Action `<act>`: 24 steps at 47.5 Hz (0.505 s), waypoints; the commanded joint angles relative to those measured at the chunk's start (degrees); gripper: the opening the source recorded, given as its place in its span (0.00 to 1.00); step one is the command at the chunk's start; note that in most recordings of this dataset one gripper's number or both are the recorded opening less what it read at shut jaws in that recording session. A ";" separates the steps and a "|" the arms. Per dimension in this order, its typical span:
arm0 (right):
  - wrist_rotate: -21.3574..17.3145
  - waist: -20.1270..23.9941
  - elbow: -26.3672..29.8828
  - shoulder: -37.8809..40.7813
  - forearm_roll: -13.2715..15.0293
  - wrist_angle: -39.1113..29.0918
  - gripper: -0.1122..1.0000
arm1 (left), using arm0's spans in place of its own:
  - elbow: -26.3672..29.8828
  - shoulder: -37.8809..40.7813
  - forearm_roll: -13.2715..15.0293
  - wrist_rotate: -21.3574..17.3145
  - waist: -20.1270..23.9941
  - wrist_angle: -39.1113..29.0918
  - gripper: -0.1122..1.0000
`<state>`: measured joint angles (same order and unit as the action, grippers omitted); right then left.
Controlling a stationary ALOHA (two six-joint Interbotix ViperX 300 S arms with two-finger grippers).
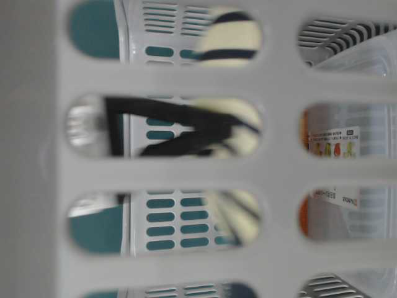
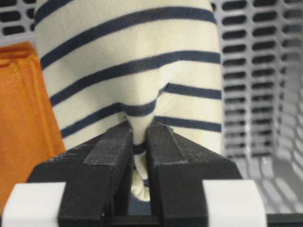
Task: Pick up the slipper from the shopping basket with the left arm.
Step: 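Close the left gripper on the striped slipper's upper edge, then lift the gripped slipper upward out of the basket with the left gripper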
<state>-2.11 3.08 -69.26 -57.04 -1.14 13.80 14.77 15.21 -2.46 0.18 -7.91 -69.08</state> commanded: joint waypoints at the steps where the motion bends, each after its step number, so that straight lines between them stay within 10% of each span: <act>1: -0.09 0.09 0.35 0.26 -0.26 0.44 0.09 | 9.05 -1.58 -0.26 -1.23 -0.35 -6.33 0.16; 24: 0.00 0.18 0.35 -0.97 -0.35 0.44 0.09 | 33.93 4.48 -0.35 -2.37 -0.35 -24.87 0.16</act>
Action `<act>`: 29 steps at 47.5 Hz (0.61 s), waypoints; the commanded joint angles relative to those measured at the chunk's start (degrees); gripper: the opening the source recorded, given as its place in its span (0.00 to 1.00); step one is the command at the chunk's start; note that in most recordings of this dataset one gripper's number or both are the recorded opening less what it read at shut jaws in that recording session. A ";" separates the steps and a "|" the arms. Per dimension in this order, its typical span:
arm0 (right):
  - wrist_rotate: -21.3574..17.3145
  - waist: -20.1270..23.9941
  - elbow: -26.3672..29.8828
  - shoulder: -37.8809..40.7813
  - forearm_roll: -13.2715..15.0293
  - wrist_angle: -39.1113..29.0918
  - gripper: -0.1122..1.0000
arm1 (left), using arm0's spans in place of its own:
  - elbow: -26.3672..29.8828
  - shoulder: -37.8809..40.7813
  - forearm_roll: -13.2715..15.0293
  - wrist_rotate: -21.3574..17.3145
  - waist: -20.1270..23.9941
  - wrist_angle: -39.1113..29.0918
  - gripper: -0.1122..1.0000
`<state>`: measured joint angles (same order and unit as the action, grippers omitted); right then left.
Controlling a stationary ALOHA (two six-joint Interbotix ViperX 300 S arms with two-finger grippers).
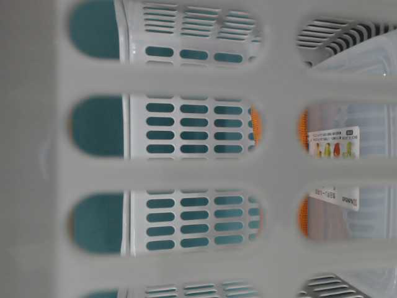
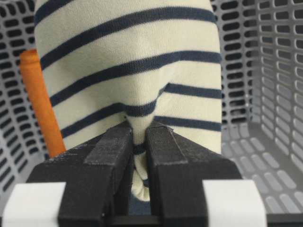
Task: Pick up the slipper from the shopping basket with the left arm.
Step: 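Lift the gripped slipper upward out of the basket with the left gripper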
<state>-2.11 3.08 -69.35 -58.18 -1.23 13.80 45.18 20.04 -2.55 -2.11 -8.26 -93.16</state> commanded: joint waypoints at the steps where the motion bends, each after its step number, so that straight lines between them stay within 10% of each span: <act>1: 0.00 0.09 0.44 0.18 -0.26 0.44 0.09 | 4.13 -0.18 -0.26 0.00 0.00 -0.97 0.16; 29: 0.00 0.09 0.44 0.09 -0.18 0.35 0.09 | 5.19 1.85 -0.26 0.09 2.55 -1.41 0.16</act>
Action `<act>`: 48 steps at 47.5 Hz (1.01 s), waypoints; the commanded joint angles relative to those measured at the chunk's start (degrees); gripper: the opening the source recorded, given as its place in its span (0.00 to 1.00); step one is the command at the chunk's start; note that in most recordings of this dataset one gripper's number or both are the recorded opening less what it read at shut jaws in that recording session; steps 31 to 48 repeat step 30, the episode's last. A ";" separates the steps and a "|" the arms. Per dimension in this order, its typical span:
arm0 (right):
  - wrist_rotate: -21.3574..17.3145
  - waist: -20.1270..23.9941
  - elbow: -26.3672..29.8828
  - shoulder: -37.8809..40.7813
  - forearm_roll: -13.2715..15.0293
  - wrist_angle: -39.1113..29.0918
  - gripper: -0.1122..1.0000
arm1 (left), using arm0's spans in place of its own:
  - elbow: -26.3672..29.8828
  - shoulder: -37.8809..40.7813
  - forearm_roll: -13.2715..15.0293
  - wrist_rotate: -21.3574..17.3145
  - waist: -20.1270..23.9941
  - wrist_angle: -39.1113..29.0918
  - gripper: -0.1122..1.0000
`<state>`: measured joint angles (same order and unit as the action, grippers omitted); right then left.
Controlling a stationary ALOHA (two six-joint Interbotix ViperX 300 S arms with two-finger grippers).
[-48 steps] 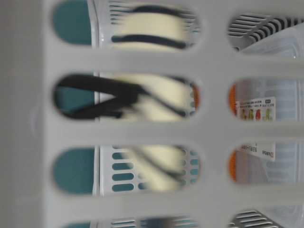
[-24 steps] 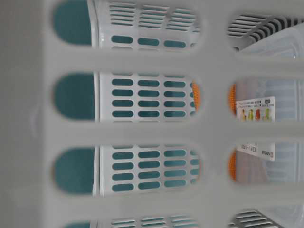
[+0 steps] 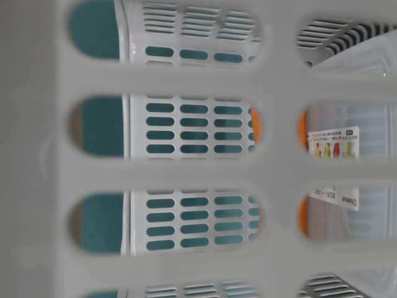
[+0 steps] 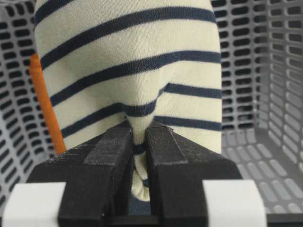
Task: Pick up the slipper from the shopping basket with the left arm.
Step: 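Lift the gripped slipper upward out of the basket with the left gripper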
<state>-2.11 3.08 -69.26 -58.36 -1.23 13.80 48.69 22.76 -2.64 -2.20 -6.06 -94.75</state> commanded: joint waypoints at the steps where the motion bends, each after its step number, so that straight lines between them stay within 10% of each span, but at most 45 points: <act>1: 0.00 0.09 0.35 0.26 -0.26 0.44 0.09 | 1.58 -0.88 -0.18 0.09 0.35 0.18 0.16; 48: 0.09 0.09 0.35 -0.26 -0.26 0.35 0.09 | 1.32 -0.44 -0.18 0.44 0.09 -0.35 0.16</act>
